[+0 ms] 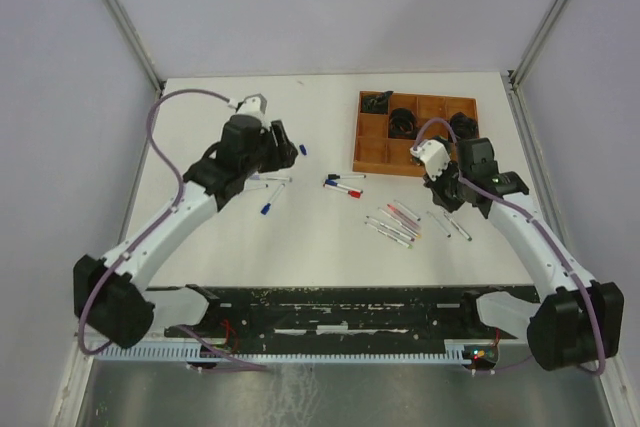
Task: Open the pen caps
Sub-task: Place the pen at the center of the board.
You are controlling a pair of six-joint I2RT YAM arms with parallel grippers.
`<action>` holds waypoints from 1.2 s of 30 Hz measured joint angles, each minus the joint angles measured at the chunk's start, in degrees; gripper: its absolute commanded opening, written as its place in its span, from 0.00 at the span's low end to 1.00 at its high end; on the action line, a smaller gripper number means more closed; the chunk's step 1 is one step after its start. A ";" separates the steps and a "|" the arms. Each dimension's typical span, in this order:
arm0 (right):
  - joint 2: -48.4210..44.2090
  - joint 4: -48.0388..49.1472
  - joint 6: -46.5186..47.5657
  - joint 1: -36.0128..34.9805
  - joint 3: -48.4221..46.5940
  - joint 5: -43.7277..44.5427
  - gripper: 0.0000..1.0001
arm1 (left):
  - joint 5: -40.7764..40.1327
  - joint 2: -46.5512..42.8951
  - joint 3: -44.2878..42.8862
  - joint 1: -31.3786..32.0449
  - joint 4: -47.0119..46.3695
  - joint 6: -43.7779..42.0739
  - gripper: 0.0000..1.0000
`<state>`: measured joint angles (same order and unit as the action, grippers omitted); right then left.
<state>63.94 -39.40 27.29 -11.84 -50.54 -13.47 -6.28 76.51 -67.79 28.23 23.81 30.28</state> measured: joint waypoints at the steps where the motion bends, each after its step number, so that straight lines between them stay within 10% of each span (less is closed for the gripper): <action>1: 1.44 -0.39 0.59 1.09 0.00 1.16 0.03 | 0.26 -3.87 5.29 0.09 -3.06 -1.11 0.68; 11: 9.97 -4.13 5.53 11.06 -0.02 6.51 0.06 | -0.90 -19.74 30.05 -0.13 -24.09 -7.50 0.75; 36: 26.95 -0.79 4.39 11.28 -4.72 11.41 0.18 | -1.09 -19.56 32.52 0.52 -28.74 -8.09 0.77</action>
<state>90.89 -40.18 31.68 -0.56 -55.27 -2.07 -7.38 56.95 -35.27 28.75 -4.93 22.20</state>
